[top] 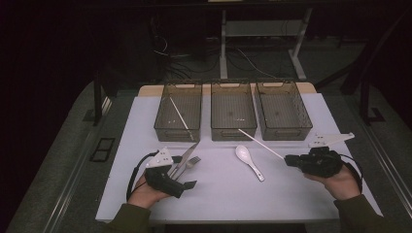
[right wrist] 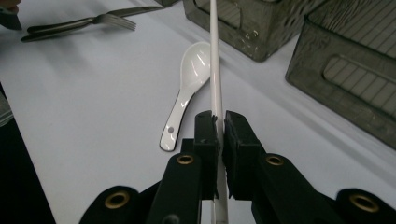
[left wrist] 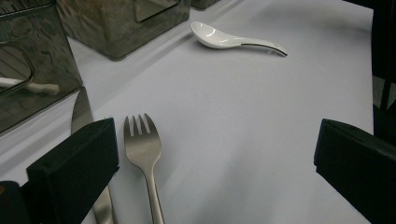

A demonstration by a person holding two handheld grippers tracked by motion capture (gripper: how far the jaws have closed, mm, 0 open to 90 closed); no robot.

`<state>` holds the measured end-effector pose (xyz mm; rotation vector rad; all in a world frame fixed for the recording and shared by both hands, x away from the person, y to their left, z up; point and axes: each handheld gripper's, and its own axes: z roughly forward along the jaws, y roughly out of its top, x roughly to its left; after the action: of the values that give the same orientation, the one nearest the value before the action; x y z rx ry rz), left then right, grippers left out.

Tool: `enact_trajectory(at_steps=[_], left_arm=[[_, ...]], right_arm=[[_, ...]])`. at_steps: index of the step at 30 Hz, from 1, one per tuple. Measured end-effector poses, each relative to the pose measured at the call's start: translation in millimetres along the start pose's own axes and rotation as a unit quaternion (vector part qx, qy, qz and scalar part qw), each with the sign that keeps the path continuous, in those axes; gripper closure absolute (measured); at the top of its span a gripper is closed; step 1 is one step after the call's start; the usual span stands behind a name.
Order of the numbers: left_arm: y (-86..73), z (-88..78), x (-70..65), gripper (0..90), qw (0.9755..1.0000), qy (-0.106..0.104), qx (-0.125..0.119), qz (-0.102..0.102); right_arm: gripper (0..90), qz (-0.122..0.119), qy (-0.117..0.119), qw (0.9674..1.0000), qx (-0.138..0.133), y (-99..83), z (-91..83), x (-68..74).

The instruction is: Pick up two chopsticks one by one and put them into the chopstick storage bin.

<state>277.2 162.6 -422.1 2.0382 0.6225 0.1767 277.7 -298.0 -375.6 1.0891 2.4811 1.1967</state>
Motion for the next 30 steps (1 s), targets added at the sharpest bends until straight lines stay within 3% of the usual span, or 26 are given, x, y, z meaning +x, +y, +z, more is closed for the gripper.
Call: enact_trajectory(at_steps=[12,30], left_arm=[[0.1,-0.1,-0.4,0.0,1.0000,0.000,-0.003,-0.001],[0.1,-0.1,-0.8,0.0,1.0000,-0.003,-0.006,-0.003]], right_arm=[[83.9,-0.005,0.001,0.9998,-0.017,32.7,16.9,-2.2],[83.9,-0.009,-0.009,0.9996,-0.025,95.6,67.1,-2.3]])
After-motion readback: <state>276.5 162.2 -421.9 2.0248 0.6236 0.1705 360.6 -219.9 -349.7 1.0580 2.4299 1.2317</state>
